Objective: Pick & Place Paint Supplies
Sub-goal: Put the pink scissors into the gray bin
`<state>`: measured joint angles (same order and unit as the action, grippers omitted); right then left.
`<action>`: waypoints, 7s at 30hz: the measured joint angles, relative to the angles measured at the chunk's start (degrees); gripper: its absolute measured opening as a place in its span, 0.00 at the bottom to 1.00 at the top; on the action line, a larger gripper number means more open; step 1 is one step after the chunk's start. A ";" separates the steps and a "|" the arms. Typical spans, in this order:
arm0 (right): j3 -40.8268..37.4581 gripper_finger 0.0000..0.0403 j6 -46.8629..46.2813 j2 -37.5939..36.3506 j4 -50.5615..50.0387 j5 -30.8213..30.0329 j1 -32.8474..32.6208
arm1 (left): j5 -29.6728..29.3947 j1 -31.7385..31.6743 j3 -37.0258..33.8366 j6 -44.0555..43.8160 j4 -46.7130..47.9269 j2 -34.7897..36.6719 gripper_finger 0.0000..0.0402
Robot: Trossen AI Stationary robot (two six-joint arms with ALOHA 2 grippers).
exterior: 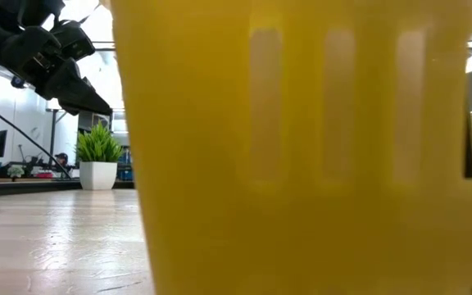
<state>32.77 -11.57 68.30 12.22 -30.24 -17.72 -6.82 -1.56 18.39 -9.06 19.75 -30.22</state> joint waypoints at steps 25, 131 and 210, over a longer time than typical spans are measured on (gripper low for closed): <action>-11.14 0.28 14.82 -1.80 34.64 36.18 31.89 | 0.00 0.01 0.00 0.00 0.42 0.00 0.25; -10.51 0.28 16.11 -1.76 34.57 36.20 32.01 | 3.81 -18.02 31.78 -22.38 7.33 -50.39 0.25; -10.53 0.28 16.11 -1.76 34.31 36.20 32.01 | 8.15 -27.12 35.76 -11.93 8.56 -71.01 0.21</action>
<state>22.24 4.54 66.54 46.52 5.96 14.28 1.34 -28.69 54.15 -20.99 28.31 -101.23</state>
